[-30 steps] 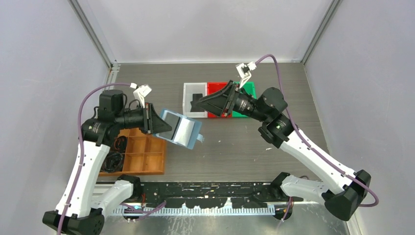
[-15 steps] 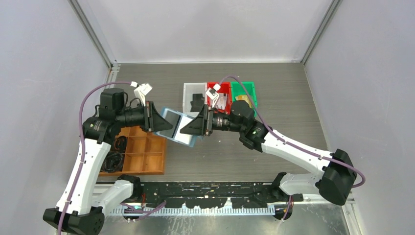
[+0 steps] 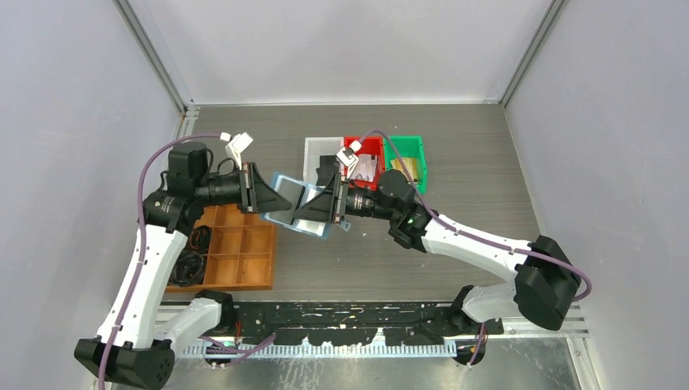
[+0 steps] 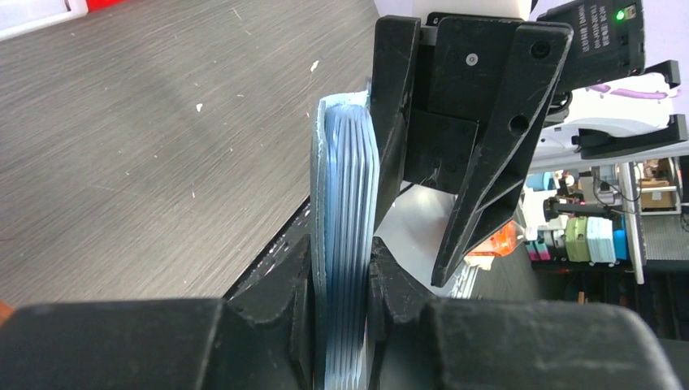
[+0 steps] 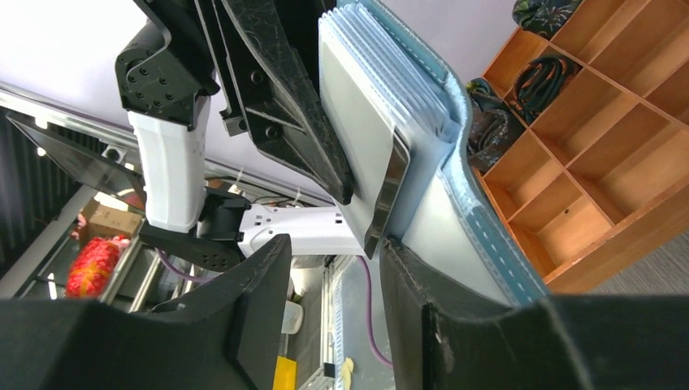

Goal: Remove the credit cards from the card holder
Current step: Remove the credit card from the card holder.

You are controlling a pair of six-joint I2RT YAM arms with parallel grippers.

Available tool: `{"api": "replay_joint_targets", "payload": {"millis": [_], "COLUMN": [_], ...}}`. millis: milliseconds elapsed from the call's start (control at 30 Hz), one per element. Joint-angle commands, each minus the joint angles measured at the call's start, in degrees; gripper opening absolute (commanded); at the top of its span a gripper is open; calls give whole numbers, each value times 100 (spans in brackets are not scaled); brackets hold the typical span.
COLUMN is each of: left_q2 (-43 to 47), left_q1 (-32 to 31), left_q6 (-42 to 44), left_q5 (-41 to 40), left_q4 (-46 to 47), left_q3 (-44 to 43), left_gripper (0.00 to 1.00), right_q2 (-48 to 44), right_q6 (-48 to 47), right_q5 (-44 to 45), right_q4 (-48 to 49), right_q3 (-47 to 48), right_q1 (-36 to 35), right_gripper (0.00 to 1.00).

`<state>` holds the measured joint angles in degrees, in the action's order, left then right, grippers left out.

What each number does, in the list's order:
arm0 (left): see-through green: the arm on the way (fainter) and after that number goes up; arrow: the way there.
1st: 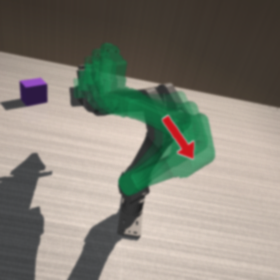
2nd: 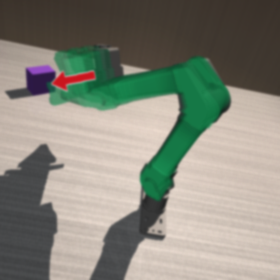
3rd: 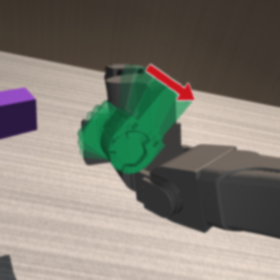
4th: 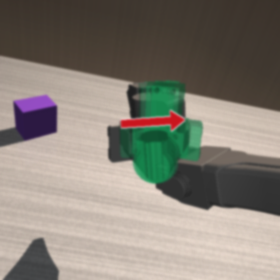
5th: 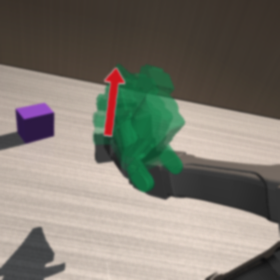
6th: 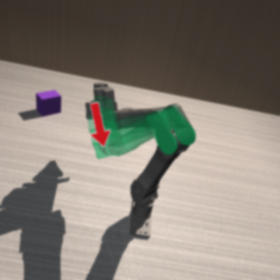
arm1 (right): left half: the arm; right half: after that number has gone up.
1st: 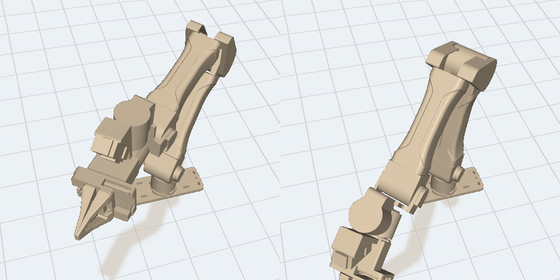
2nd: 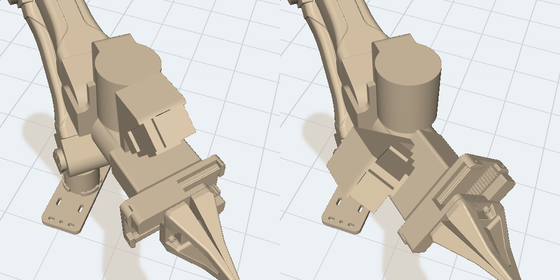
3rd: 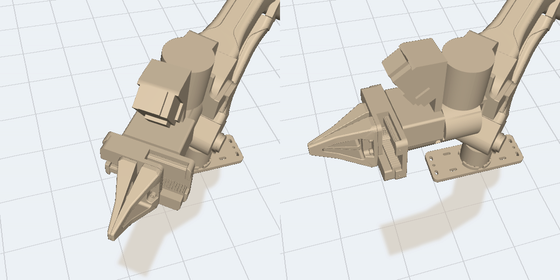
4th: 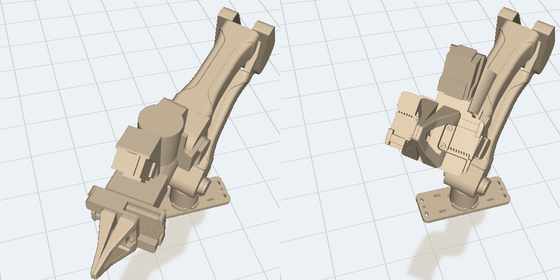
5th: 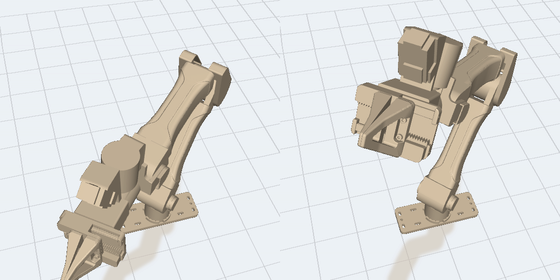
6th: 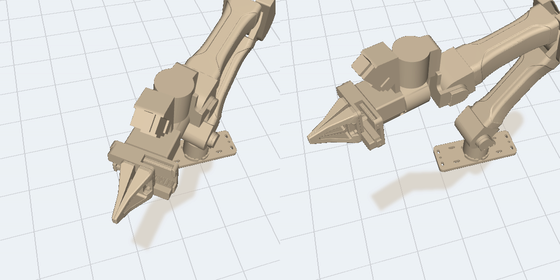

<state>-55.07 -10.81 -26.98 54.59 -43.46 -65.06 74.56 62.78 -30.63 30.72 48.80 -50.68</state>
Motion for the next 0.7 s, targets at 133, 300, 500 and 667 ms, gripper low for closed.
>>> {"api": "replay_joint_targets", "payload": {"millis": [133, 300, 500, 667], "left_q2": [27, 155, 351, 515], "left_q1": [-8, -13, -9, -7], "left_q6": [-849, -1231, -1825, -2048], "left_q5": [1540, 1798, 2035, 2073], "left_q4": [1015, 1493, 2146, 2334], "left_q3": [62, 249, 563, 608], "left_gripper": [8, 16, 39, 41], "right_q2": [155, 104, 223, 126], "right_q6": [246, 279, 547, 521], "right_q5": [302, 634, 862, 1055], "right_q4": [780, 842, 1241, 1226], "right_q3": [-144, -250, -263, -372], "right_q1": [-10, -12, -12, -8], "right_gripper": [48, 41, 33, 29]}}
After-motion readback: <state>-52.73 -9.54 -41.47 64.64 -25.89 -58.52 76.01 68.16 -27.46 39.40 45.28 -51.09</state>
